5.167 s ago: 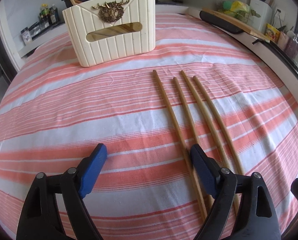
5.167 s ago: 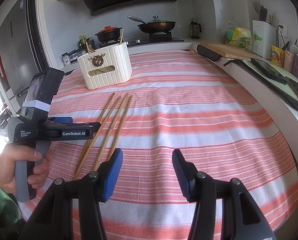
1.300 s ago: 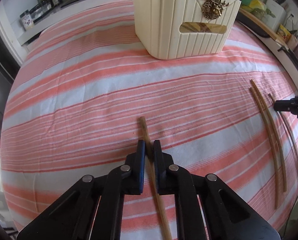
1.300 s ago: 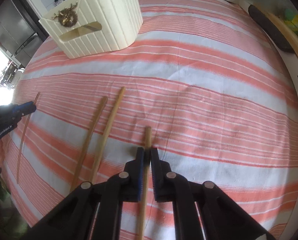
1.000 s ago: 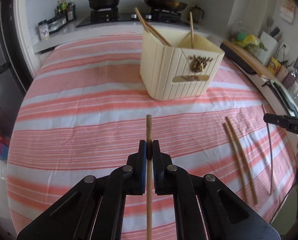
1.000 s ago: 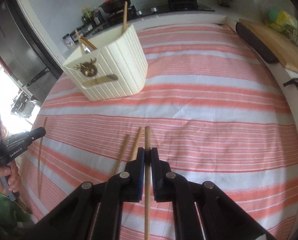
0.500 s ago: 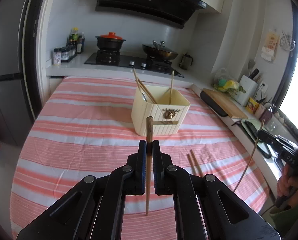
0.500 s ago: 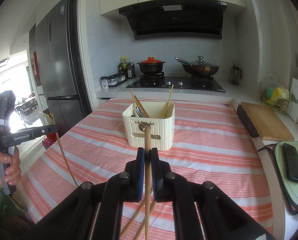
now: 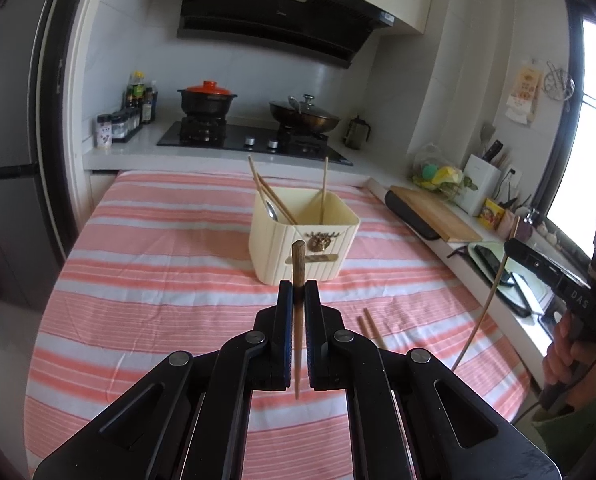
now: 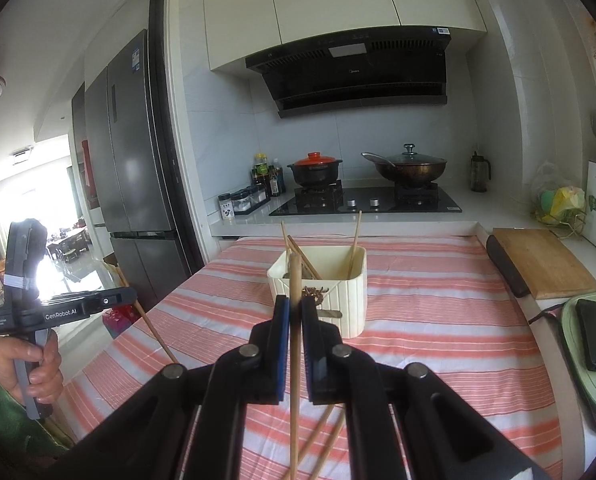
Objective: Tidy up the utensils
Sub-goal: 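Carry both held chopsticks up over the cream basket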
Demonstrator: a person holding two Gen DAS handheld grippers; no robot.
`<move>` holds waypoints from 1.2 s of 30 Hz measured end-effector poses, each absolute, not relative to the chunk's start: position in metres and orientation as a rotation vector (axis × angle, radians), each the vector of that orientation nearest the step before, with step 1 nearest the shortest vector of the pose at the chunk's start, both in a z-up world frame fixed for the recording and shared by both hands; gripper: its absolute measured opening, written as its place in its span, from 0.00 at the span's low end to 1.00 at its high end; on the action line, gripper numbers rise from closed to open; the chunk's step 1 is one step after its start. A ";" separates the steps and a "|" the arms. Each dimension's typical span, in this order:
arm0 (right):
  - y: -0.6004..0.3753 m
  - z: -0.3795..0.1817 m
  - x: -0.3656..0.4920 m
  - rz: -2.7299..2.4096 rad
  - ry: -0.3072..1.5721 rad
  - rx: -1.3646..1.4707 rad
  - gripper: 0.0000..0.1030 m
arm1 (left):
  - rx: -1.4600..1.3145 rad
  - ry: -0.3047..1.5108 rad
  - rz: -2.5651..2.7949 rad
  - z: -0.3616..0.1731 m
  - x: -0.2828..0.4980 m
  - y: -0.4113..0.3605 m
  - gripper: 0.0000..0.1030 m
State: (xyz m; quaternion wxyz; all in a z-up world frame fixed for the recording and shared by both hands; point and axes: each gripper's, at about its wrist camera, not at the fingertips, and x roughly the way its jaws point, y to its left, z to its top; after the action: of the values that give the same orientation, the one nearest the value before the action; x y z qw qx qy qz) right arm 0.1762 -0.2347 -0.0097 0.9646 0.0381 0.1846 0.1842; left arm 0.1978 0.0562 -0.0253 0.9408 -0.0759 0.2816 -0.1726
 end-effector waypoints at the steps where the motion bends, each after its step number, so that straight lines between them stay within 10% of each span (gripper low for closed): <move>1: -0.234 -0.008 0.178 0.373 0.372 0.076 0.06 | -0.152 0.574 -0.350 -0.025 0.198 0.057 0.04; 23: -0.223 0.002 0.221 0.408 0.393 0.051 0.06 | -0.172 0.592 -0.364 -0.011 0.237 0.061 0.03; 36: -0.205 0.062 0.306 0.423 0.272 0.010 0.06 | -0.144 0.370 -0.362 0.088 0.307 0.056 0.03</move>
State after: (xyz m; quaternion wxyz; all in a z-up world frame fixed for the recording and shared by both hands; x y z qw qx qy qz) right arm 0.3062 -0.2051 0.0616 0.9685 0.0047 0.1346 0.2093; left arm 0.3070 0.0564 0.0878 0.9641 -0.0710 0.1829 -0.1790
